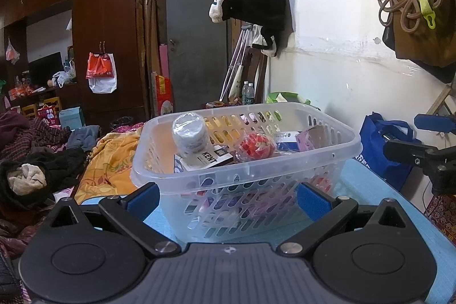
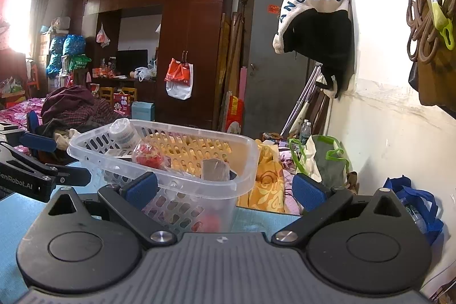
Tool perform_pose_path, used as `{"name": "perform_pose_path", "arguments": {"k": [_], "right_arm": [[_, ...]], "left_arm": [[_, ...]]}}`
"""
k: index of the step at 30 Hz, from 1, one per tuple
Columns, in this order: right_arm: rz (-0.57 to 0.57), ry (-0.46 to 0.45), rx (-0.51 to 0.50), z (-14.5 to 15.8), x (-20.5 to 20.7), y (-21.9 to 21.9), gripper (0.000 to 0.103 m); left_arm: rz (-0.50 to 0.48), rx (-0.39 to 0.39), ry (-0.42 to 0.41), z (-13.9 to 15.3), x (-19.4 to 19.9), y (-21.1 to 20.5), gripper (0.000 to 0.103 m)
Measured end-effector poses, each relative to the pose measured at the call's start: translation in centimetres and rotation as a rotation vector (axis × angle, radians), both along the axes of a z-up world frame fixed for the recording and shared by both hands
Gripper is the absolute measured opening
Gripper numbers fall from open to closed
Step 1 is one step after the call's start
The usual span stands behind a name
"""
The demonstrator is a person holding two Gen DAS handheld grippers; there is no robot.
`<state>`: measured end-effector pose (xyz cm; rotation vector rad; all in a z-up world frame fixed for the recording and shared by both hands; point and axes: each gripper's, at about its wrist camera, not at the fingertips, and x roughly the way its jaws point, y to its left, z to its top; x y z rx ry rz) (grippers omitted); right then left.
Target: Organize objects
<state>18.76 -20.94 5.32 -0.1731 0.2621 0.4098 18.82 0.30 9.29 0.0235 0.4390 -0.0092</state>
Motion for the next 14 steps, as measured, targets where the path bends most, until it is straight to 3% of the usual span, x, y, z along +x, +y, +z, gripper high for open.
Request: {"name": "perform_pose_path", "arguments": {"k": [14], "right_arm": [[-0.003,0.008,0.008,-0.06,0.08,-0.37,0.103]], "left_arm": [[-0.012,0.011,-0.009,-0.15,0.10,-0.89,0.103]]}}
